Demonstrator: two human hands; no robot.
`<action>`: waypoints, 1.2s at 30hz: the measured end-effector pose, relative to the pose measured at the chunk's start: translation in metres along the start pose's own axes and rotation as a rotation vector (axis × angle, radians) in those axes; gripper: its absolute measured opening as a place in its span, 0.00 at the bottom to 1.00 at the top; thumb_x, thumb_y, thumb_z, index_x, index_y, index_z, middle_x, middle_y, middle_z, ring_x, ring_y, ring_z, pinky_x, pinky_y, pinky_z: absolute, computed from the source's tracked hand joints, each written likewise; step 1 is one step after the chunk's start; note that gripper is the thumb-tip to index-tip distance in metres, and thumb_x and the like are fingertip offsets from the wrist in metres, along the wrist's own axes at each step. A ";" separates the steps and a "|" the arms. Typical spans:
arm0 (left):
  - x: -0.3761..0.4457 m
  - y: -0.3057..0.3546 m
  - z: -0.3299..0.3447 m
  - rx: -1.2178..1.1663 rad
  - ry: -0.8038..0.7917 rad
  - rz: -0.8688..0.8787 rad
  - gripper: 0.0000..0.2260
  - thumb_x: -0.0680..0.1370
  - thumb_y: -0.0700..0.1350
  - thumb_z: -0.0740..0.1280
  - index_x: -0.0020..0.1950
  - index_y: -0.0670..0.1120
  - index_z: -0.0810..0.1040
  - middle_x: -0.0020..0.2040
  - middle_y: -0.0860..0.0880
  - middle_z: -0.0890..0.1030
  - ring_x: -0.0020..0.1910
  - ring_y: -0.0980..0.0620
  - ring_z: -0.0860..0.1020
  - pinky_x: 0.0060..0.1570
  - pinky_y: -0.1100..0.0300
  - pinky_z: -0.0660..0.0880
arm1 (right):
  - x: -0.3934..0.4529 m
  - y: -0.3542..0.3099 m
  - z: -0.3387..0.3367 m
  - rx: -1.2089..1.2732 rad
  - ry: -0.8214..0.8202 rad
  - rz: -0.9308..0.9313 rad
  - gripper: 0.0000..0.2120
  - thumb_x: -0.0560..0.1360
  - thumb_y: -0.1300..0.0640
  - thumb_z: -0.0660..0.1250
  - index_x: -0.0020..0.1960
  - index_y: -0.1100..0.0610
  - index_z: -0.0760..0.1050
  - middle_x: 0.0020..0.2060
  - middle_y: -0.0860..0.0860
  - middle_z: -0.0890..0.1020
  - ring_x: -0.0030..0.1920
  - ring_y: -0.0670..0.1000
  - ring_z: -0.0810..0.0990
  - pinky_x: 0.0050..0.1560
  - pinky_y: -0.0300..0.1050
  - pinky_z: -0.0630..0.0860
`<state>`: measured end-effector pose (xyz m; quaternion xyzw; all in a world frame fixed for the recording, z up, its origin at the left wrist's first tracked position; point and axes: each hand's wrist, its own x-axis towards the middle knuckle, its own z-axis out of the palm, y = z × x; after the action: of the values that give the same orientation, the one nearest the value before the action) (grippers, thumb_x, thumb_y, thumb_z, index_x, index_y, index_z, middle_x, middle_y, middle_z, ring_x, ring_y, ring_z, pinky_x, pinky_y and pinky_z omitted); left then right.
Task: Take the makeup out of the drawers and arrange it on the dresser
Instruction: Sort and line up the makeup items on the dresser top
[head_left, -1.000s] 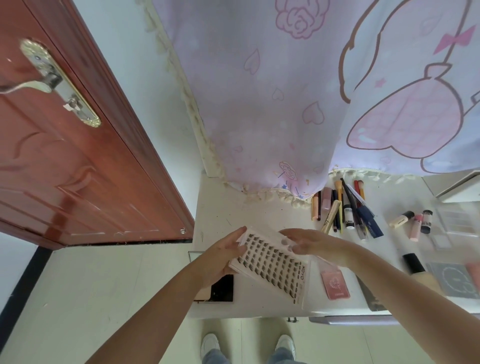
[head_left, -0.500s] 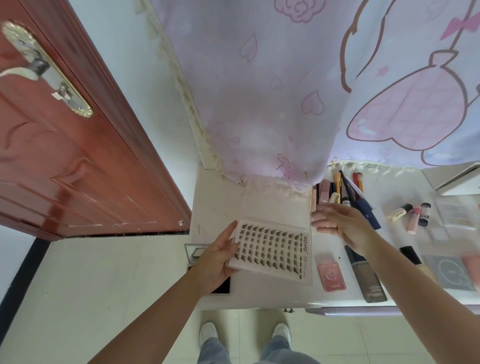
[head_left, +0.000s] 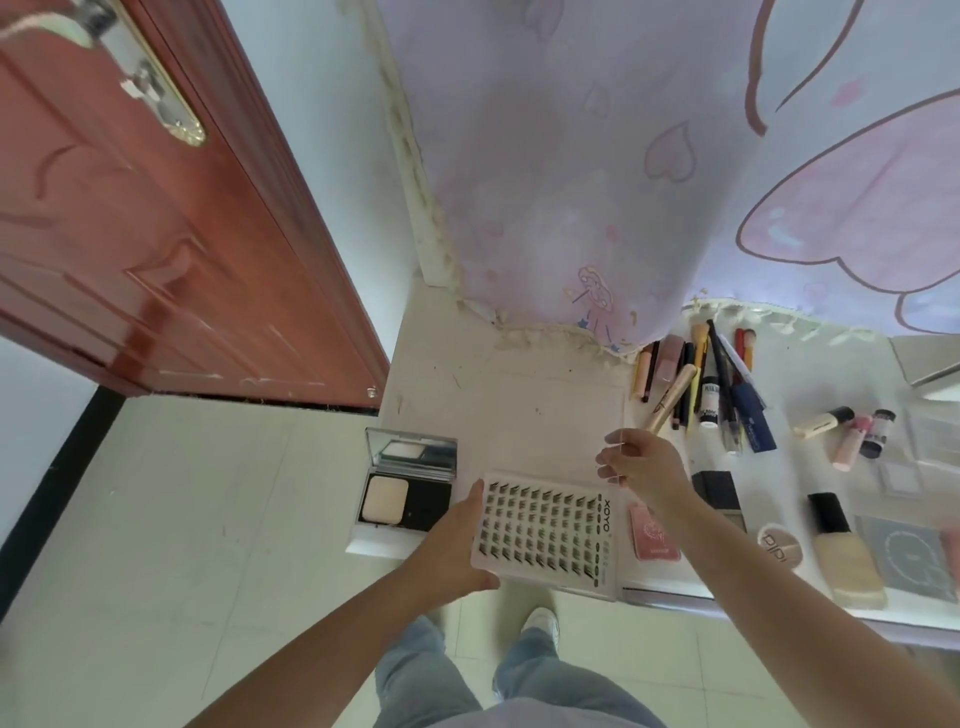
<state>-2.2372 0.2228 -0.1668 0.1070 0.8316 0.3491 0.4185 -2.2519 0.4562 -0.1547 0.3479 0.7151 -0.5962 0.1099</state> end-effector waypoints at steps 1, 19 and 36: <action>0.001 -0.002 0.005 0.055 0.042 -0.003 0.49 0.69 0.41 0.74 0.76 0.49 0.41 0.69 0.48 0.65 0.67 0.53 0.68 0.67 0.54 0.69 | 0.001 0.001 0.003 0.003 0.001 -0.007 0.07 0.74 0.72 0.60 0.46 0.62 0.71 0.32 0.53 0.77 0.28 0.48 0.77 0.33 0.37 0.73; -0.004 0.013 0.021 0.589 0.222 -0.172 0.22 0.79 0.47 0.62 0.71 0.44 0.61 0.66 0.47 0.70 0.64 0.50 0.71 0.64 0.60 0.69 | 0.024 0.013 0.021 -0.337 0.051 -0.030 0.11 0.76 0.65 0.60 0.57 0.63 0.74 0.45 0.54 0.74 0.45 0.53 0.73 0.50 0.47 0.72; -0.012 0.017 0.013 0.614 0.278 -0.085 0.19 0.79 0.50 0.60 0.68 0.46 0.64 0.64 0.49 0.71 0.61 0.53 0.71 0.60 0.63 0.71 | -0.011 0.010 -0.017 -0.763 0.058 -0.258 0.17 0.76 0.59 0.62 0.64 0.60 0.70 0.57 0.57 0.75 0.56 0.54 0.74 0.56 0.44 0.70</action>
<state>-2.2213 0.2356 -0.1532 0.1447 0.9507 0.0760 0.2635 -2.2334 0.4688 -0.1514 0.2065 0.9256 -0.2868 0.1352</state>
